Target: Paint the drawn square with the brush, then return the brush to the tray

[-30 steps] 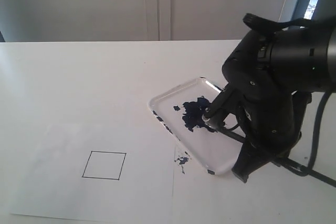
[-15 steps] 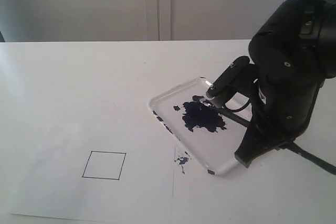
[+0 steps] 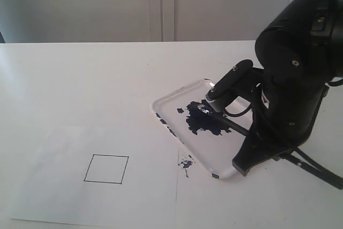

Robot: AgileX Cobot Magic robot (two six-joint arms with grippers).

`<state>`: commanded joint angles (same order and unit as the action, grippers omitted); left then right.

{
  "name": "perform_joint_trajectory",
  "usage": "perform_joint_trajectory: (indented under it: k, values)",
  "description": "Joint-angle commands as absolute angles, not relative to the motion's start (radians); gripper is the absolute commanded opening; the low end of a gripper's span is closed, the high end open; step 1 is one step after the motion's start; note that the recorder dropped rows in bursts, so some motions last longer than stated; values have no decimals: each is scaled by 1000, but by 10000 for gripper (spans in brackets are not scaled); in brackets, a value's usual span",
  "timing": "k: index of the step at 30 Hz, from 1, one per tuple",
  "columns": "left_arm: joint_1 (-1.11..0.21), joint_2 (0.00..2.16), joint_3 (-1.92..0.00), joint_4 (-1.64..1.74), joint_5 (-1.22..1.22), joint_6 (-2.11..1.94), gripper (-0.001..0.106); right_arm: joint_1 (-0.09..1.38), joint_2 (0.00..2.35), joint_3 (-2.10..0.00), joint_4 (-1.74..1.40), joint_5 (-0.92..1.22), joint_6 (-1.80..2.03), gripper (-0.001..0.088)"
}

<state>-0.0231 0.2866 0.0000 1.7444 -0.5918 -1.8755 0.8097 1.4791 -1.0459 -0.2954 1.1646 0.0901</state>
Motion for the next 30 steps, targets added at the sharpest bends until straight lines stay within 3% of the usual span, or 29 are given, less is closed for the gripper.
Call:
perform_joint_trajectory:
  k: [13, 25, 30]
  values:
    - [-23, 287, 0, 1734, -574, -1859, 0, 819, 1470, -1046, -285, 1171, 74, 0]
    - [-23, 287, 0, 1480, -697, -1893, 0, 819, 1442, -1046, -250, 1188, 46, 0]
    - [-23, 287, 0, 1481, -854, -1817, 0, 819, 1442, -1046, -248, 1182, 44, 0]
